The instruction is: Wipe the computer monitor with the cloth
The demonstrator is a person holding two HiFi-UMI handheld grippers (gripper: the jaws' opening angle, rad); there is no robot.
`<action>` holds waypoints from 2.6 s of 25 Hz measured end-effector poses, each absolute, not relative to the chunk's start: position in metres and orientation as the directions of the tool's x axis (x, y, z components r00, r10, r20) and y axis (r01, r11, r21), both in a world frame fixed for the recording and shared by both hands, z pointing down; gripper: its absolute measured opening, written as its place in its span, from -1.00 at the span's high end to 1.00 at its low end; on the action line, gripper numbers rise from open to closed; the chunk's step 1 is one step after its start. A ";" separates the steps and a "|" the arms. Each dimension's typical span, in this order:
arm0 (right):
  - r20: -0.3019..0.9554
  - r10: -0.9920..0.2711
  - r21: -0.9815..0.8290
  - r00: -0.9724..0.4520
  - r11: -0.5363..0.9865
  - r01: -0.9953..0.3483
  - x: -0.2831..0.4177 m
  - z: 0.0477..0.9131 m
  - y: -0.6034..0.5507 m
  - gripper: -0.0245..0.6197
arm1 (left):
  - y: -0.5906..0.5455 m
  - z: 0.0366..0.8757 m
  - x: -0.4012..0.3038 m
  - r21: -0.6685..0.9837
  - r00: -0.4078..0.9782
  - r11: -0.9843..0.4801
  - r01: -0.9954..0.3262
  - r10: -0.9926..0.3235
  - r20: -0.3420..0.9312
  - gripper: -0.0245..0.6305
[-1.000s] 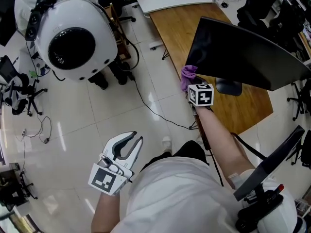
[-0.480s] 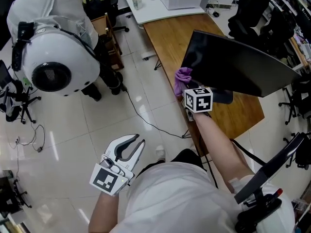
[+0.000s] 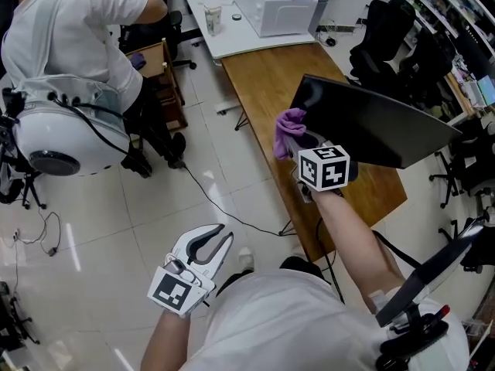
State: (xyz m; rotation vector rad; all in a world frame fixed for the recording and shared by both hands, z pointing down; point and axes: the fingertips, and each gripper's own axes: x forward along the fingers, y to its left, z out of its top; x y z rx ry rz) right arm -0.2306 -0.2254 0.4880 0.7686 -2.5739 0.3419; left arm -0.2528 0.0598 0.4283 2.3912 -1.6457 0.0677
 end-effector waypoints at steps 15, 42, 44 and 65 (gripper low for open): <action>0.363 -0.476 -0.049 -0.801 0.849 -0.527 -0.250 0.389 -0.238 0.71 | 0.045 0.438 -0.252 0.184 0.415 -0.391 -0.902 -0.903 0.113 0.63; 0.241 -0.445 -0.084 -0.863 0.876 -0.475 -0.146 0.352 -0.160 0.71 | 0.026 0.452 -0.220 0.189 0.546 -0.520 -0.833 -0.829 0.122 0.63; 0.236 -0.462 -0.087 -0.855 0.866 -0.492 -0.122 0.353 -0.152 0.71 | 0.022 0.447 -0.210 0.172 0.562 -0.540 -0.824 -0.819 0.118 0.63; 0.201 -0.627 -0.130 -0.753 0.744 -0.655 0.227 0.398 -0.016 0.71 | 0.094 0.396 0.016 0.062 0.540 -0.538 -0.841 -0.828 0.152 0.63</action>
